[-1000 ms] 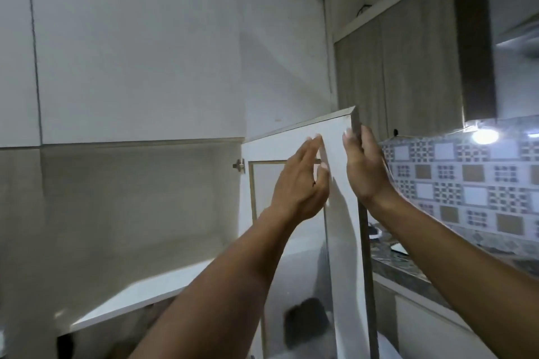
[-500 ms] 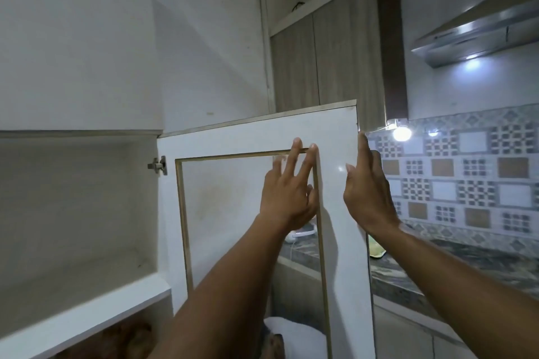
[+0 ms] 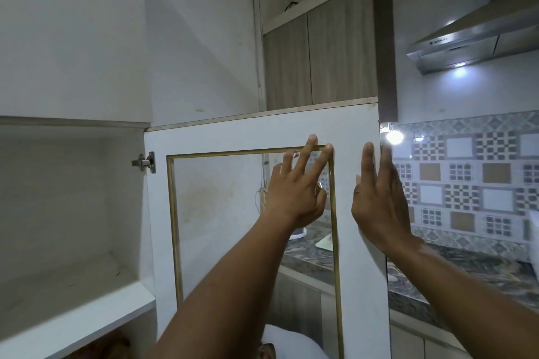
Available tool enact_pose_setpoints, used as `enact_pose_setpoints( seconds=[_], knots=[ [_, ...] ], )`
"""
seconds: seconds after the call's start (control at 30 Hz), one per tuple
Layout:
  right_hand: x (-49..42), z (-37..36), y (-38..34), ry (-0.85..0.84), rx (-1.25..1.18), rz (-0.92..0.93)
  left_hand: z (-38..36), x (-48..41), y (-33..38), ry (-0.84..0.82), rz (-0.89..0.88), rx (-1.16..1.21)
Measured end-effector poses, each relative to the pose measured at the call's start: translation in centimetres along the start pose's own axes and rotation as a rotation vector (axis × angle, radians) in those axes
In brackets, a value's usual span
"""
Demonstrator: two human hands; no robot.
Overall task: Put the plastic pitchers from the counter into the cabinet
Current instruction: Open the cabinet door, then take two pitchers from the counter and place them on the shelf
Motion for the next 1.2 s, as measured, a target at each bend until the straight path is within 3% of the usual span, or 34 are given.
enact_pose_setpoints(
  seconds=[0.37, 0.57, 0.73, 0.93, 1.2],
  knots=[
    [5.3, 3.5, -1.7, -0.100, 0.214, 0.096, 4.1, 9.0, 0.5, -0.241, 0.193, 0.009],
    [11.5, 4.7, -8.3, -0.234, 0.070, 0.252, 8.7, 19.7, -2.2, -0.456, 0.396, -0.058],
    [14.6, 5.1, -18.5, -0.422, -0.167, 0.368, 16.1, 27.6, -7.3, -0.461, 0.603, -0.148],
    [18.5, 6.4, -35.1, -0.638, -0.504, 0.633, 27.5, 37.3, -14.2, -0.444, 0.857, -0.270],
    [28.7, 15.9, -61.2, -0.762, -0.842, 0.935, 48.9, 56.4, -18.5, -0.357, 1.248, -0.528]
  ],
)
Point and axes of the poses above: each hand's wrist, its own x-axis away from the middle knuckle, its own z-axis out of the back of the hand, y = z × x, the point moved 4 cm from there along -x, towards the middle knuckle, and after that the axes turned 13 degrees about x, right-handed, at the moved point
